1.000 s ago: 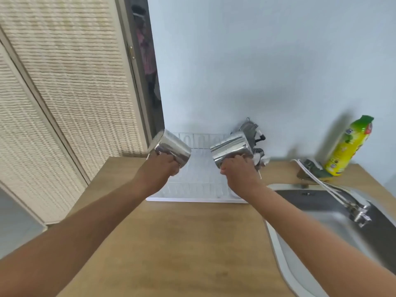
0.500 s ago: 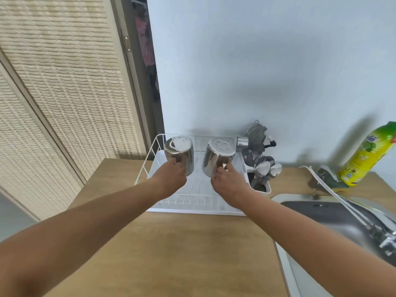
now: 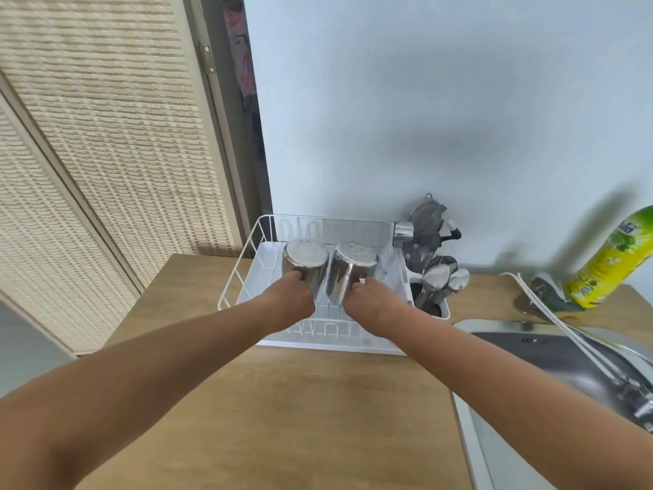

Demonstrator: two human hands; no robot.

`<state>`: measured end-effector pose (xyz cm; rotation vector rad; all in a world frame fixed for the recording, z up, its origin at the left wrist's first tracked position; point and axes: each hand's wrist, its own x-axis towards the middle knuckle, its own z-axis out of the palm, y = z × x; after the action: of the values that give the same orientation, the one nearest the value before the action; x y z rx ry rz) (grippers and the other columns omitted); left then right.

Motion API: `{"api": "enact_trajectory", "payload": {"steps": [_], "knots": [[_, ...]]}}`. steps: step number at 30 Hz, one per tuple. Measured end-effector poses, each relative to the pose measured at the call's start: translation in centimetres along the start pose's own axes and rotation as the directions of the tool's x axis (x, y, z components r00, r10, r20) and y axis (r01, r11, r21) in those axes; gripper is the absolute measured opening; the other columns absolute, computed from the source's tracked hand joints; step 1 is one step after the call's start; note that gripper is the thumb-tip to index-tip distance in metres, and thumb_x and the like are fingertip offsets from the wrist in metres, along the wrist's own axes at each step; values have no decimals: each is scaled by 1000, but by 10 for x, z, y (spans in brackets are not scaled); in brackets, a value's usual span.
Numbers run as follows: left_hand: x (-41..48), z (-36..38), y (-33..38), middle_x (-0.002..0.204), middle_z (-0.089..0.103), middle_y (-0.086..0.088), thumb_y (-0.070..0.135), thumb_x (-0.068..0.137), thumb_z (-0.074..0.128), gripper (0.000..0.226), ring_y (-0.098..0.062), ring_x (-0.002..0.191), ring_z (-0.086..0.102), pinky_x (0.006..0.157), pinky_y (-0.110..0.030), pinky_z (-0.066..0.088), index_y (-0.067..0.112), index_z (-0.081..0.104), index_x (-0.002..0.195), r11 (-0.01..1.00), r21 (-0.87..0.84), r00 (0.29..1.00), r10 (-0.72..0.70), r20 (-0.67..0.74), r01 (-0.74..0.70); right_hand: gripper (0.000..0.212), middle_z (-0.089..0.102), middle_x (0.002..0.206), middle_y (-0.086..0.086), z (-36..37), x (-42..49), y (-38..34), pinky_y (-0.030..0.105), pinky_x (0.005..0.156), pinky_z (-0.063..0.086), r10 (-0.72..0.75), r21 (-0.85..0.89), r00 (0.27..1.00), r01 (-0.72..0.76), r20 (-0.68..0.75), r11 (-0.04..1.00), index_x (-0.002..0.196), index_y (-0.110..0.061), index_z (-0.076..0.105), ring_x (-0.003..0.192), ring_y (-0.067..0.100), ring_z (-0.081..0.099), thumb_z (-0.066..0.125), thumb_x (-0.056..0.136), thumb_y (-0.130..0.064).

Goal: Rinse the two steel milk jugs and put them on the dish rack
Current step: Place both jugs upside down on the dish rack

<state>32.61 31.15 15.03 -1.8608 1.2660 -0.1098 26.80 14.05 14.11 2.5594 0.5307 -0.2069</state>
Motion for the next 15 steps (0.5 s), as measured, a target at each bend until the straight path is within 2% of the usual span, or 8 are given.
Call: {"api": "enact_trajectory", "payload": {"steps": [3, 6, 9, 11, 13, 15], "knots": [[4, -1, -3, 95, 74, -7, -5, 84, 61, 24, -28, 88, 69, 73, -32, 45, 10, 73, 98, 997, -74, 1000, 10, 12, -9, 24, 69, 106, 13, -5, -2, 3, 37, 82, 48, -21, 104, 997, 13, 73, 995, 104, -4, 65, 101, 30, 64, 50, 89, 6], [5, -3, -5, 93, 73, -10, -8, 82, 60, 25, -31, 85, 71, 70, -34, 56, 5, 71, 100, 979, -197, 996, -30, 80, 45, 30, 67, 107, 18, -12, -4, 5, 37, 75, 47, -17, 210, 989, -14, 146, 978, 117, 0, 57, 100, 35, 65, 45, 91, 8], [6, 1, -7, 100, 72, -14, -9, 83, 59, 42, -35, 88, 70, 70, -39, 58, 4, 60, 123, 944, -318, 995, -64, 82, 87, 27, 68, 105, 18, -10, -3, 7, 39, 75, 50, -10, 274, 987, -35, 161, 961, 112, 2, 59, 98, 36, 65, 44, 90, 9], [7, 8, -9, 111, 71, -9, -2, 89, 56, 52, -33, 97, 69, 79, -43, 57, 17, 51, 138, 893, -440, 995, -71, 73, 96, 33, 68, 110, 14, -1, -3, 9, 39, 80, 53, 15, 350, 992, -60, 129, 935, 114, -5, 63, 101, 34, 65, 44, 90, 7], [5, 7, -13, 114, 71, -3, 13, 96, 50, 40, -29, 101, 68, 82, -38, 55, 32, 59, 131, 848, -513, 991, -106, 80, 132, 46, 67, 121, 8, 6, -3, 13, 34, 87, 51, 78, 510, 994, -110, 82, 853, 124, -17, 64, 109, 30, 64, 45, 90, 6], [2, 5, -18, 103, 74, 2, 27, 98, 48, 28, -24, 93, 70, 75, -33, 55, 37, 66, 116, 841, -520, 978, -203, -49, 148, 46, 68, 122, 4, 9, -4, 20, 29, 87, 47, 181, 690, 984, -136, 8, 711, 123, -20, 67, 111, 25, 65, 44, 92, 4]]}}
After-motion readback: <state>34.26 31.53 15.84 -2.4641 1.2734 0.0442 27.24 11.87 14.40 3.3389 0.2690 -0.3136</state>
